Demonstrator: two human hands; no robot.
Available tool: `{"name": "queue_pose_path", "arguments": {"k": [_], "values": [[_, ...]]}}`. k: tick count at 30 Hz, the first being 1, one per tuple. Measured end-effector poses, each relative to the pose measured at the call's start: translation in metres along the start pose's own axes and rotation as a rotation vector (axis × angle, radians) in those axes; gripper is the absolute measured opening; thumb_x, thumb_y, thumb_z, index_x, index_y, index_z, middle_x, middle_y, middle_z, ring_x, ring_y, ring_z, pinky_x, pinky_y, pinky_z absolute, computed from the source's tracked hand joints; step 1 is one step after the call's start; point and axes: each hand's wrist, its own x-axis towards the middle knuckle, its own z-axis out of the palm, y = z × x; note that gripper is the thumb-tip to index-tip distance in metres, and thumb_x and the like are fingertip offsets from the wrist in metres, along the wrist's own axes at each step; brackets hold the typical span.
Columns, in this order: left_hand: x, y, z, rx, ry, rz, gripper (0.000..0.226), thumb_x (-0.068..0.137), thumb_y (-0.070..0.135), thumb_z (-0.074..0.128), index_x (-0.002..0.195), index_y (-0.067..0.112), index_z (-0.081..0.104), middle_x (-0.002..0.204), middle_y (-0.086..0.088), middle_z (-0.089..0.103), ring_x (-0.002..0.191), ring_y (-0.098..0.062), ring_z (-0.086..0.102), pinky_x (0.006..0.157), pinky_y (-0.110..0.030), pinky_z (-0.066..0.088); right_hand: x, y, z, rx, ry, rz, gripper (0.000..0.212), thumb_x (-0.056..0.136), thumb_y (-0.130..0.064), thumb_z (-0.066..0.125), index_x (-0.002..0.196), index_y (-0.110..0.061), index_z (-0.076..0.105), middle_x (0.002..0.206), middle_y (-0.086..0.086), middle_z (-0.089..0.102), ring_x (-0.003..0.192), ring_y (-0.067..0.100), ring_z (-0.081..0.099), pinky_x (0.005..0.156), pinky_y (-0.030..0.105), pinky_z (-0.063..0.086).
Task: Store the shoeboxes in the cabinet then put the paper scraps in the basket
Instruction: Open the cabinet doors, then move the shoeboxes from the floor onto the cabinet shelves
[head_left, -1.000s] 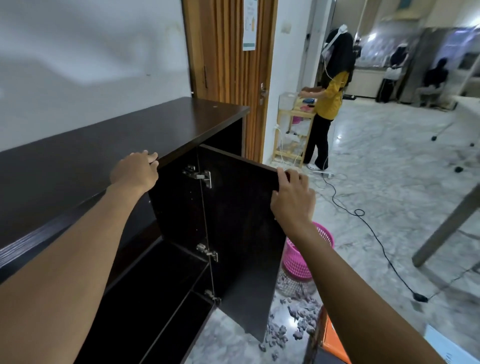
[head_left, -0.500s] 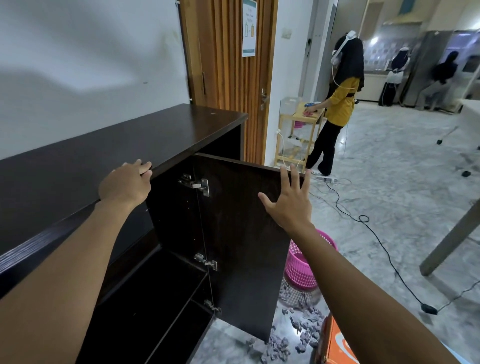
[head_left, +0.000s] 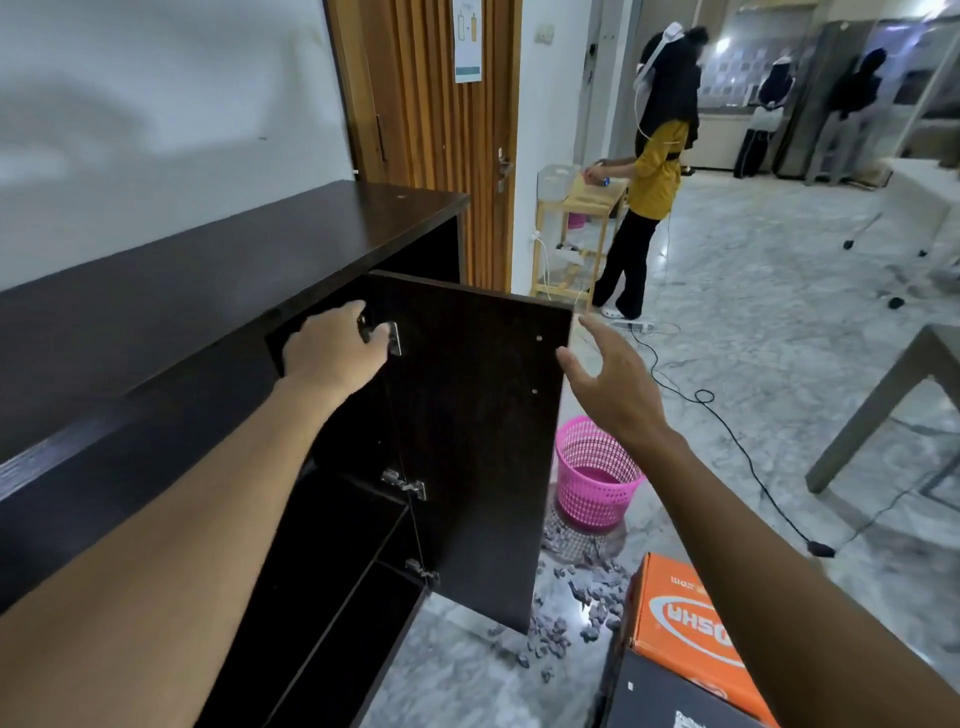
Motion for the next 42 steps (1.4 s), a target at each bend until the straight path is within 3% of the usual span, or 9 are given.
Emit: {"name": "queue_pose_path", "arguments": {"k": [8, 15, 17, 20, 22, 27, 30, 34, 42], "values": [[-0.114, 0.108, 0.07, -0.305, -0.269, 0.325, 0.05, 0.091, 0.054, 0.051, 0.135, 0.029, 0.054, 0.137, 0.008, 0.056, 0.126, -0.015, 0.053, 0.099, -0.037, 0.047, -0.131, 0.029, -0.057, -0.058, -0.011, 0.196, 0.046, 0.095, -0.043, 0.059, 0.136, -0.024, 0.054, 0.141, -0.003, 0.053, 0.13, 0.016, 0.048, 0.099, 0.033, 0.041], [-0.193, 0.16, 0.126, -0.403, -0.538, 0.462, 0.048, 0.091, 0.05, 0.055, 0.131, 0.025, 0.057, 0.135, 0.005, 0.059, 0.125, -0.014, 0.054, 0.102, -0.034, 0.046, -0.221, 0.089, -0.101, -0.059, 0.015, 0.388, 0.043, 0.092, -0.039, 0.063, 0.13, -0.02, 0.059, 0.13, 0.003, 0.059, 0.119, 0.019, 0.055, 0.095, 0.03, 0.042], [-0.214, 0.172, 0.147, -0.409, -0.598, 0.45, 0.044, 0.09, 0.051, 0.056, 0.126, 0.026, 0.06, 0.129, 0.005, 0.062, 0.118, -0.013, 0.058, 0.098, -0.033, 0.048, -0.243, 0.108, -0.109, -0.063, -0.001, 0.431, 0.041, 0.092, -0.038, 0.064, 0.13, -0.02, 0.059, 0.127, 0.003, 0.059, 0.117, 0.017, 0.056, 0.092, 0.025, 0.039], [-0.243, 0.189, 0.188, -0.441, -0.635, 0.432, 0.025, 0.091, 0.046, 0.058, 0.106, 0.026, 0.064, 0.097, 0.007, 0.064, 0.089, -0.007, 0.057, 0.089, -0.034, 0.051, -0.274, 0.148, -0.111, -0.097, -0.039, 0.49, 0.042, 0.091, -0.043, 0.062, 0.13, -0.027, 0.058, 0.129, -0.003, 0.059, 0.119, 0.015, 0.055, 0.096, 0.031, 0.043], [-0.259, 0.199, 0.229, -0.453, -0.629, 0.441, 0.034, 0.089, 0.046, 0.058, 0.11, 0.02, 0.065, 0.098, 0.009, 0.062, 0.091, -0.006, 0.058, 0.089, -0.035, 0.053, -0.293, 0.181, -0.105, -0.143, -0.055, 0.527, 0.042, 0.091, -0.046, 0.059, 0.129, -0.031, 0.057, 0.13, -0.007, 0.058, 0.119, 0.013, 0.055, 0.096, 0.034, 0.044], [-0.31, 0.194, 0.359, -0.521, -0.651, 0.346, 0.054, 0.077, 0.063, 0.058, 0.115, 0.027, 0.066, 0.118, 0.009, 0.063, 0.102, -0.018, 0.065, 0.09, -0.042, 0.054, -0.363, 0.275, -0.061, -0.204, -0.083, 0.603, 0.042, 0.092, -0.049, 0.056, 0.131, -0.033, 0.055, 0.13, -0.009, 0.058, 0.118, 0.014, 0.056, 0.088, 0.033, 0.045], [-0.34, 0.176, 0.45, -0.475, -0.694, 0.355, 0.049, 0.078, 0.061, 0.057, 0.115, 0.029, 0.065, 0.113, 0.004, 0.069, 0.1, -0.017, 0.065, 0.086, -0.037, 0.054, -0.418, 0.34, -0.014, -0.245, -0.082, 0.693, 0.043, 0.092, -0.049, 0.055, 0.132, -0.033, 0.053, 0.13, -0.007, 0.058, 0.115, 0.018, 0.058, 0.084, 0.035, 0.045], [-0.375, 0.145, 0.571, -0.411, -0.685, 0.306, 0.047, 0.085, 0.056, 0.058, 0.125, 0.031, 0.06, 0.125, 0.004, 0.062, 0.112, -0.019, 0.059, 0.095, -0.039, 0.05, -0.49, 0.421, 0.057, -0.219, -0.082, 0.76, 0.049, 0.09, -0.054, 0.055, 0.132, -0.028, 0.053, 0.13, -0.003, 0.058, 0.119, 0.02, 0.055, 0.095, 0.039, 0.047], [-0.402, 0.089, 0.759, -0.328, -0.557, 0.195, 0.085, 0.075, 0.073, 0.052, 0.146, 0.032, 0.033, 0.147, -0.004, 0.039, 0.134, -0.03, 0.04, 0.106, -0.051, 0.039, -0.569, 0.559, 0.166, -0.292, 0.032, 0.842, 0.083, 0.08, -0.071, 0.057, 0.146, -0.024, 0.038, 0.151, 0.01, 0.035, 0.142, 0.026, 0.029, 0.109, 0.041, 0.034]]}}
